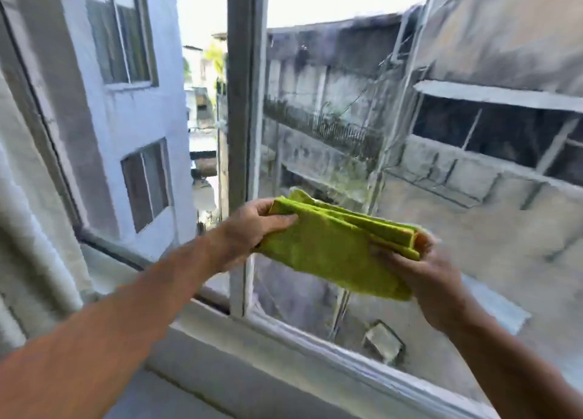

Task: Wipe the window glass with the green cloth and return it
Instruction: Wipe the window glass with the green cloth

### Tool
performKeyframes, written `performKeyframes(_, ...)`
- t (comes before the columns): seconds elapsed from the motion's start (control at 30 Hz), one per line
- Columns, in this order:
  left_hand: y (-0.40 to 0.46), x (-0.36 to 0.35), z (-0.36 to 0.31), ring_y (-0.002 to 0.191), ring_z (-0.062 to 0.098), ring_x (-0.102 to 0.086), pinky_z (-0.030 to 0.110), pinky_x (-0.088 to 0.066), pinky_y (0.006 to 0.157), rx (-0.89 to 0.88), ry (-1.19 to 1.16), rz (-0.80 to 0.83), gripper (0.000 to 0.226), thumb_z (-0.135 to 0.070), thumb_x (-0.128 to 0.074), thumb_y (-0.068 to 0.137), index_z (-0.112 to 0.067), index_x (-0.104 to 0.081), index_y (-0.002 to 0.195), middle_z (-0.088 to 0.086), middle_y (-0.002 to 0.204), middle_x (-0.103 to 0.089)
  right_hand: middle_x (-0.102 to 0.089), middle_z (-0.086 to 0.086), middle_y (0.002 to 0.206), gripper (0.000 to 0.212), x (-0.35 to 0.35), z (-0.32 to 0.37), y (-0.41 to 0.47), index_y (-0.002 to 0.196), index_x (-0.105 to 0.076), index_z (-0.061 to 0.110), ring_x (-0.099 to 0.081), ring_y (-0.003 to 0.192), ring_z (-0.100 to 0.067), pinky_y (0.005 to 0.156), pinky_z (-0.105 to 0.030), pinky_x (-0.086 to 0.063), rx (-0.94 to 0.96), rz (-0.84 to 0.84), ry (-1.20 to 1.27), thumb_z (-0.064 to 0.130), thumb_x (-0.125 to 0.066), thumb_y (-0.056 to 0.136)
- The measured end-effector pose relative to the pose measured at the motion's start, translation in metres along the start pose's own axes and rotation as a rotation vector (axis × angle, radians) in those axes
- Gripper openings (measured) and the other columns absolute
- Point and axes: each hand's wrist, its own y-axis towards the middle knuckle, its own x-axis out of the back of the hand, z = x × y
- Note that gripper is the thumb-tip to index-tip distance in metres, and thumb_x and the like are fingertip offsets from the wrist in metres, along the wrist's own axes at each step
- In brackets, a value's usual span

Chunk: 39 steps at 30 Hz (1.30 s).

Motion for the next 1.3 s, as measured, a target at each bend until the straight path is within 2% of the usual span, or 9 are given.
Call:
performKeyframes(0.33, 0.067, -0.216, -0.252, 0.071, -0.002, -0.073, 0.015, -0.056, 0.055, -0.737, 0.429, 0.235, 0.024, -0.004, -0.075, 0.084, -0.017, -0.067, 0.103, -0.012, 0.081, -0.076, -0.072, 0.008, 0.074, 0.031, 0.216, 0.2, 0.002, 0.095, -0.069, 0.015, -0.066, 0.067, -0.011, 0.058, -0.018, -0.055, 0.606, -0.646, -0.315, 0.009, -0.088, 0.071)
performKeyframes(0.4, 0.07, -0.234, -0.275, 0.065, -0.002, -0.072, 0.015, -0.054, 0.051, -0.898, 0.502, 0.145, 0.023, -0.006, -0.079, 0.083, -0.011, -0.068, 0.102, -0.009, 0.082, -0.074, -0.07, -0.002, 0.088, 0.038, 0.228, 0.215, 0.012, 0.104, -0.066, 0.012, -0.066, 0.078, -0.02, 0.067, -0.025, -0.053, 0.701, -0.856, -0.643, 0.023, -0.087, 0.074)
performKeyframes(0.5, 0.082, -0.252, -0.286, 0.067, -0.001, -0.063, 0.025, -0.056, 0.062, -1.15, 0.709, -0.075, 0.034, -0.017, -0.085, 0.077, -0.01, -0.07, 0.107, -0.002, 0.09, -0.072, -0.056, -0.025, 0.139, 0.067, 0.233, 0.22, 0.033, 0.141, -0.052, 0.007, -0.056, 0.126, -0.042, 0.099, -0.049, -0.048, 0.879, -1.085, -1.328, 0.03, -0.073, 0.082)
performKeyframes(0.6, 0.096, -0.251, -0.283, 0.087, 0.011, -0.065, 0.026, -0.05, 0.079, -1.267, 0.869, -0.319, 0.05, -0.039, -0.084, 0.077, -0.017, -0.067, 0.118, 0.0, 0.104, -0.073, -0.047, -0.02, 0.153, 0.054, 0.224, 0.223, 0.052, 0.146, -0.051, 0.013, -0.043, 0.142, -0.041, 0.116, -0.055, -0.038, 1.295, -0.641, -1.798, 0.018, -0.06, 0.093)
performKeyframes(0.67, 0.105, -0.241, -0.282, 0.105, 0.021, -0.061, 0.031, -0.044, 0.089, -1.324, 0.957, -0.376, 0.06, -0.053, -0.077, 0.08, -0.015, -0.063, 0.124, 0.006, 0.116, -0.068, -0.05, -0.013, 0.152, 0.052, 0.221, 0.223, 0.059, 0.142, -0.056, 0.015, -0.046, 0.141, -0.038, 0.117, -0.054, -0.039, 1.265, -0.37, -1.905, 0.019, -0.063, 0.091)
performKeyframes(0.87, 0.134, -0.208, -0.296, 0.151, 0.034, -0.03, 0.057, -0.023, 0.121, -1.421, 1.293, -0.755, 0.064, -0.057, -0.034, 0.099, -0.023, -0.04, 0.153, 0.014, 0.163, -0.034, -0.041, -0.009, 0.158, 0.059, 0.206, 0.208, 0.064, 0.145, -0.05, 0.018, -0.034, 0.147, -0.041, 0.121, -0.055, -0.03, 0.987, -0.455, -1.87, 0.034, -0.049, 0.089)
performKeyframes(0.97, 0.149, -0.205, -0.294, 0.156, 0.036, -0.013, 0.061, -0.013, 0.124, -1.369, 1.387, -0.751, 0.068, -0.061, -0.022, 0.1, -0.029, -0.022, 0.16, 0.012, 0.17, -0.015, -0.041, -0.016, 0.157, 0.06, 0.211, 0.201, 0.075, 0.15, -0.043, 0.015, -0.038, 0.144, -0.047, 0.114, -0.059, -0.039, 0.98, -0.708, -1.834, 0.041, -0.047, 0.096)
performKeyframes(1.17, 0.167, -0.203, -0.295, 0.155, 0.037, -0.017, 0.061, -0.015, 0.123, -1.475, 1.348, -0.826, 0.067, -0.062, -0.019, 0.101, -0.03, -0.022, 0.159, 0.013, 0.169, -0.018, -0.013, -0.025, 0.166, 0.069, 0.242, 0.212, 0.086, 0.16, -0.012, 0.017, -0.018, 0.15, -0.052, 0.119, -0.064, -0.029, 0.739, -1.211, -1.402, 0.039, -0.034, 0.099)
performKeyframes(1.3, 0.17, -0.202, -0.294, 0.155, 0.037, -0.018, 0.06, -0.015, 0.123, -1.498, 1.341, -0.836, 0.068, -0.062, -0.015, 0.1, -0.029, -0.024, 0.159, 0.012, 0.169, -0.019, -0.006, -0.021, 0.168, 0.067, 0.167, 0.192, 0.119, 0.161, -0.01, 0.015, -0.005, 0.156, -0.041, 0.125, -0.057, -0.018, 0.938, -1.09, -1.478, 0.043, -0.026, 0.103)
